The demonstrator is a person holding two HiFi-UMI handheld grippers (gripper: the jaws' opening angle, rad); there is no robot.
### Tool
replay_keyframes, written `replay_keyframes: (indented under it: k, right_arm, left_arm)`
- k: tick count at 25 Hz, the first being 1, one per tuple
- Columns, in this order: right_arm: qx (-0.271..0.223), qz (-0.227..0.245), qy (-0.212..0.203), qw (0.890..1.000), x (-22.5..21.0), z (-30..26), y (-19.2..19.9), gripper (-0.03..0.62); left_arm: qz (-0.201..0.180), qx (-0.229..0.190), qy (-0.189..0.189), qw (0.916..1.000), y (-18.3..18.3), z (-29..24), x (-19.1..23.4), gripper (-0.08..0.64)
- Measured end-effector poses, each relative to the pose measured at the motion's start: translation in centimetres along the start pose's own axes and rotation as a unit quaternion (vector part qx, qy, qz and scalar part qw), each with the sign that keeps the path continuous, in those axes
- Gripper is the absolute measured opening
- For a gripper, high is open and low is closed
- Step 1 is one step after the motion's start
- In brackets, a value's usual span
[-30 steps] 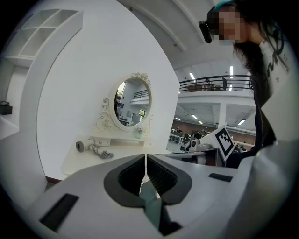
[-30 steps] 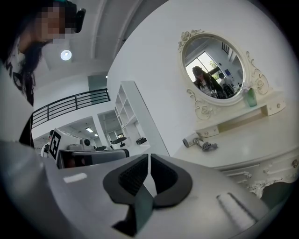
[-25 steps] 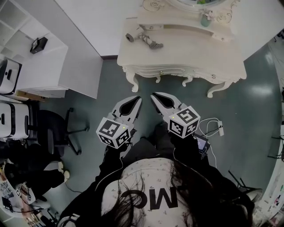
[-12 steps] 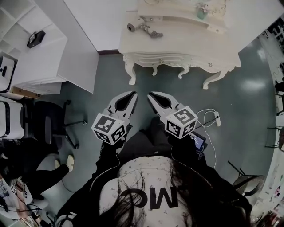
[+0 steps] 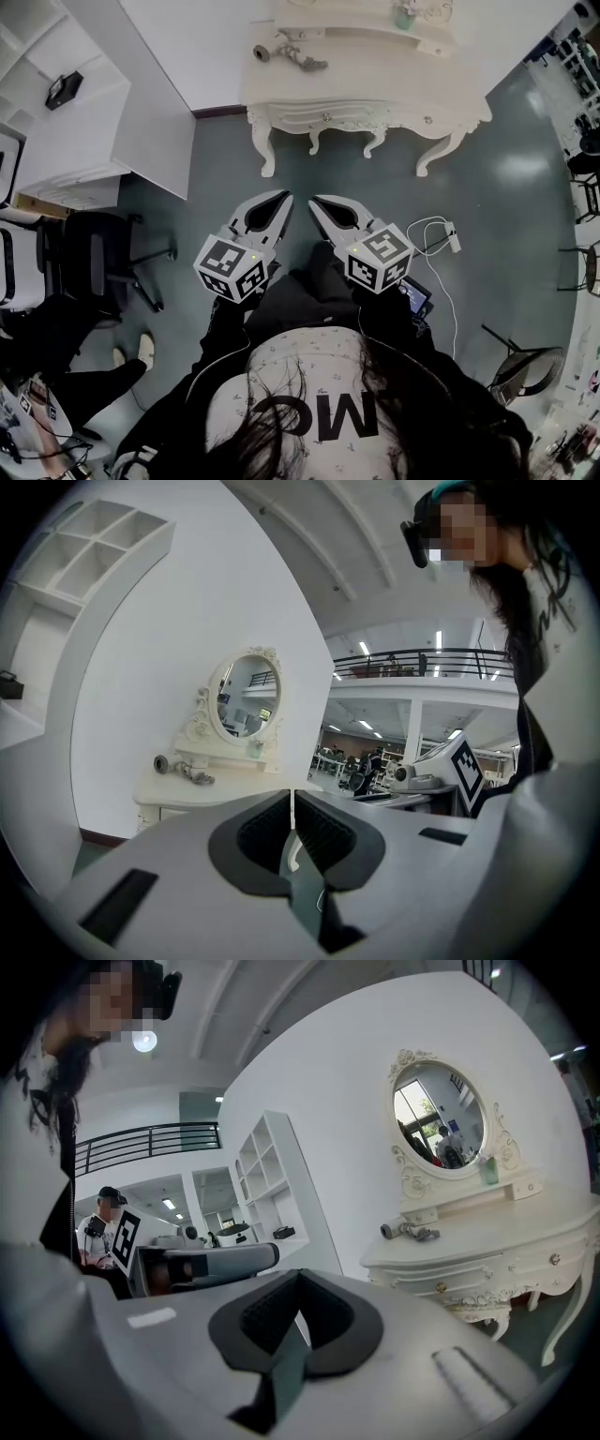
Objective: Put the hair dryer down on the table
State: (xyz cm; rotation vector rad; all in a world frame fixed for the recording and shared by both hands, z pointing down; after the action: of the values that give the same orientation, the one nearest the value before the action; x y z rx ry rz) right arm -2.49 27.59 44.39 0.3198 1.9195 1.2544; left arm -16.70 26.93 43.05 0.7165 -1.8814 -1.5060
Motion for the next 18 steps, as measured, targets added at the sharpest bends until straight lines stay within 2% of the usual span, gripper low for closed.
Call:
replay_keyframes:
  k: [18]
  right_arm:
    - [0.010,0.020,-0.007,1.000,1.5,0.3,0.5,0.009]
  left_arm:
    - [-0.009,-0.005,-0.003,0.9999,-0.2,1.6,-0.7,-0.005]
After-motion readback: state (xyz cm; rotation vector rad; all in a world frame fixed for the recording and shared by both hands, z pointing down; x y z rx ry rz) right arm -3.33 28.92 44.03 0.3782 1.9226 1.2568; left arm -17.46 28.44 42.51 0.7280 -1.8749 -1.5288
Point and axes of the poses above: the fingertips, and each gripper's own axes: z backward along the fingers, x to its left, y out of its underside, the point moved 7 cm from there along z, backward along the fingers, and after that the axes turned 9 degrees about -z, right-handed, at the moved point
